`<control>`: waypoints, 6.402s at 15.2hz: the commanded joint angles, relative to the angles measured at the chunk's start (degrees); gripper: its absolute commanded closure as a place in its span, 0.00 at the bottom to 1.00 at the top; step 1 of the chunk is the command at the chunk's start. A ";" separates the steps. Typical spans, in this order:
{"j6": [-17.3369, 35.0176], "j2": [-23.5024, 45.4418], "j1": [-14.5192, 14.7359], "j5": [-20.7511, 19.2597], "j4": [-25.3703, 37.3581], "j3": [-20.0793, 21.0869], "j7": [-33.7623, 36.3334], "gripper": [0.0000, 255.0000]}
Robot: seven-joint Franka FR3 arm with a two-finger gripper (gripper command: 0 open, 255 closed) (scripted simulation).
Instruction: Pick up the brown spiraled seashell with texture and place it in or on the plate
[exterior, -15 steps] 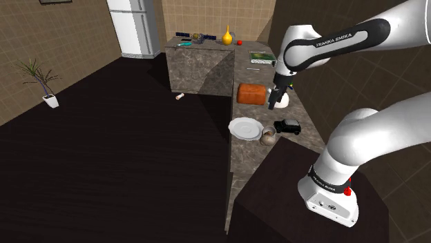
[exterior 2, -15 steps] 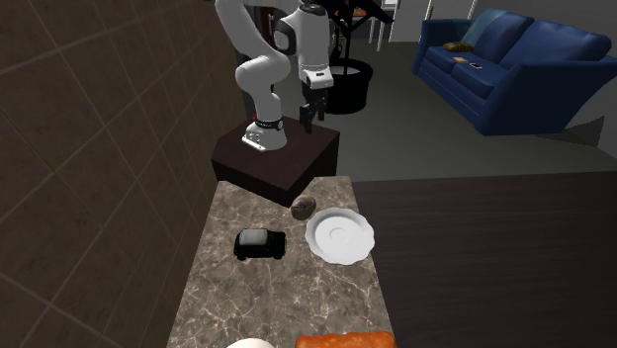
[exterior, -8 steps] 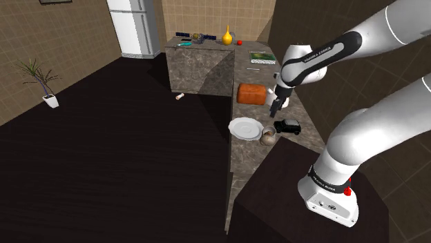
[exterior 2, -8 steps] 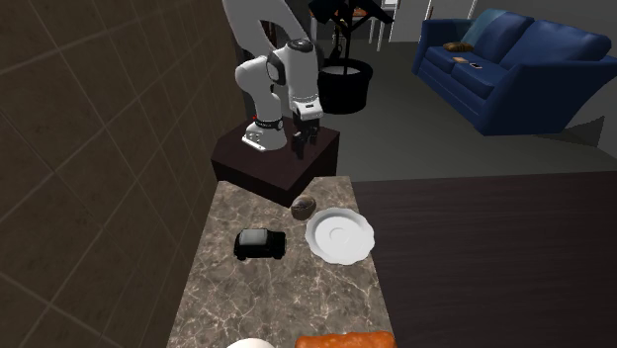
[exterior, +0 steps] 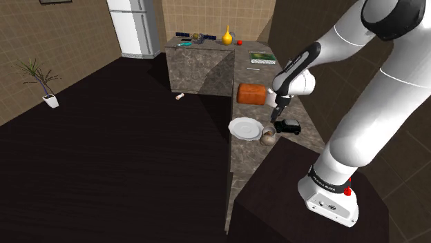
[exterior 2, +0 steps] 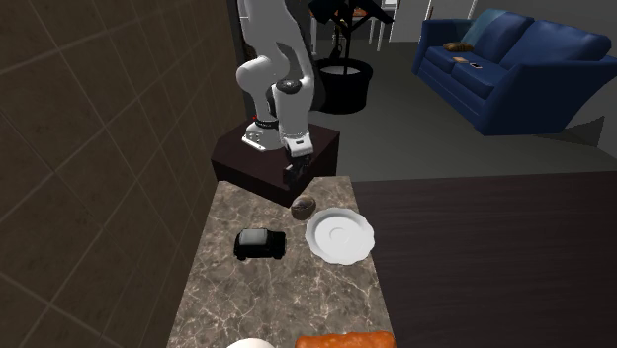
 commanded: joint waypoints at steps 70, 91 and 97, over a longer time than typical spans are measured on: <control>-10.46 29.81 -0.72 24.70 35.23 7.21 -11.31 1.00; -4.72 37.54 -4.58 30.95 36.77 12.33 -15.92 0.00; -5.81 35.82 -3.77 29.75 36.16 11.20 -15.10 0.00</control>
